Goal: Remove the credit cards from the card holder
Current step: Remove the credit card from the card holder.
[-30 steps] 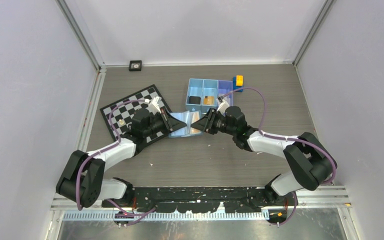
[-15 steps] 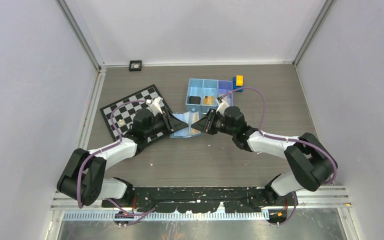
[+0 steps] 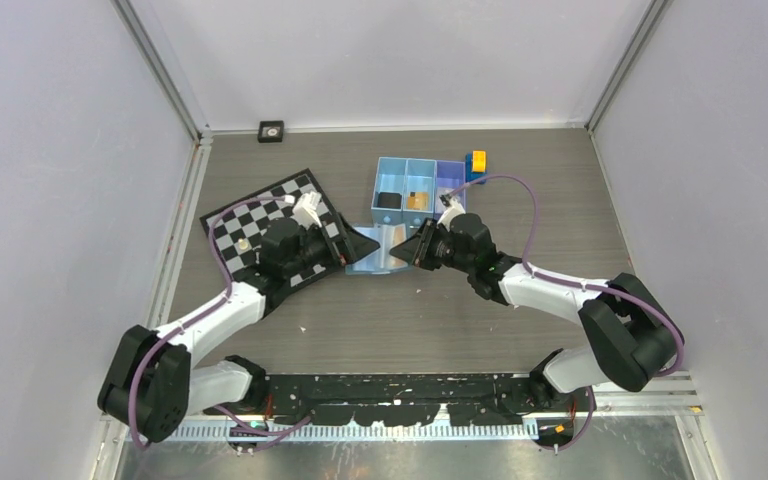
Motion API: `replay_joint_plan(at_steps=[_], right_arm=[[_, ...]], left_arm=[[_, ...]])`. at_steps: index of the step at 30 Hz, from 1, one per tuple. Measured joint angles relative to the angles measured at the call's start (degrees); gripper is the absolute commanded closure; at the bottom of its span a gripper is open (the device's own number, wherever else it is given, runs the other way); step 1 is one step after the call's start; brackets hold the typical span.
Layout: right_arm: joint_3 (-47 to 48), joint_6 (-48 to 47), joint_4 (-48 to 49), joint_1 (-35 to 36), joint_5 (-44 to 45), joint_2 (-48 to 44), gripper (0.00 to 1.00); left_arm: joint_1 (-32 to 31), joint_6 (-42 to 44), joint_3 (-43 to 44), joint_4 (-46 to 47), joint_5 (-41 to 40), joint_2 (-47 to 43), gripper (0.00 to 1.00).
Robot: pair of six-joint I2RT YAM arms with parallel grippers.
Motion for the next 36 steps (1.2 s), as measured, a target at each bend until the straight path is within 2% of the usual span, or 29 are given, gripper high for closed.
replay_joint_plan(at_steps=[8, 10, 16, 20, 24, 29, 32, 36], right_arm=[[0.0, -0.2, -1.7, 0.0, 0.2, 0.0, 0.92], [0.0, -0.3, -1.8, 0.0, 0.2, 0.0, 0.92], [0.0, -0.4, -2.0, 0.2, 0.2, 0.0, 0.91], [0.0, -0.6, -2.4, 0.2, 0.6, 0.0, 0.91], [0.0, -0.9, -3.5, 0.2, 2.6, -1.3, 0.91], [0.0, -1.1, -4.5, 0.2, 4.7, -3.5, 0.91], [0.0, -1.1, -4.9, 0.2, 5.2, -3.5, 0.91], [0.0, -1.1, -4.9, 0.1, 5.2, -3.5, 0.91]], left_arm=[[-6.1, 5.4, 7.1, -9.3, -5.6, 3.2, 0.03], [-6.2, 6.0, 8.3, -11.2, -6.6, 4.5, 0.08], [-6.2, 7.4, 11.5, -18.1, -10.3, 9.3, 0.32], [-5.9, 7.1, 13.4, -21.5, -12.2, 11.8, 0.37], [-2.3, 5.5, 13.0, -22.1, -10.9, 12.5, 0.26], [3.7, 1.2, 3.7, -15.7, -8.9, 5.9, 0.18], [3.9, 0.3, 0.6, -15.4, -9.6, 0.2, 0.01], [3.9, -1.0, -1.0, -9.9, -8.1, -3.3, 0.0]])
